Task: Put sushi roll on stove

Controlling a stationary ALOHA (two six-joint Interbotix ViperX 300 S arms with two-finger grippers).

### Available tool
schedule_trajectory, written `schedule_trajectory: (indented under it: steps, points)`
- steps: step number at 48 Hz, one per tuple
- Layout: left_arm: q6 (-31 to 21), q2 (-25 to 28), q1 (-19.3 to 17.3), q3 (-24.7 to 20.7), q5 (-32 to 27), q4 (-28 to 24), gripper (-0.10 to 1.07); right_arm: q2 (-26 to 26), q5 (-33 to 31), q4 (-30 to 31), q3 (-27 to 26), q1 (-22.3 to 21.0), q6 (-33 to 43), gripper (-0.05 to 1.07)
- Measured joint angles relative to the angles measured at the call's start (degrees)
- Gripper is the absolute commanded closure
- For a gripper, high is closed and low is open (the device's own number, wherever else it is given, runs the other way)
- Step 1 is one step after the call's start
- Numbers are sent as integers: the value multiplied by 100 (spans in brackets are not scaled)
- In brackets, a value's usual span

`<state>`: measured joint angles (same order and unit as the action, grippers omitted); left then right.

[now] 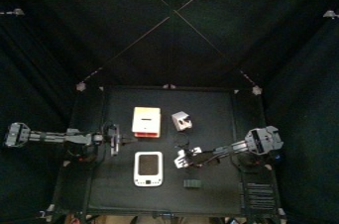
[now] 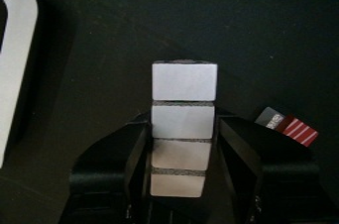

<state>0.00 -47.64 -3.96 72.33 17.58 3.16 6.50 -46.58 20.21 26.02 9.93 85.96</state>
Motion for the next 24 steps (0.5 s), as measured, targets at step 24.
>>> schedule_trajectory:
  steps: [24]
  points:
    - [-9, -62, -123, 79, 9, 0, 98, -220, 492, 88, -545, -62, 606, 46]
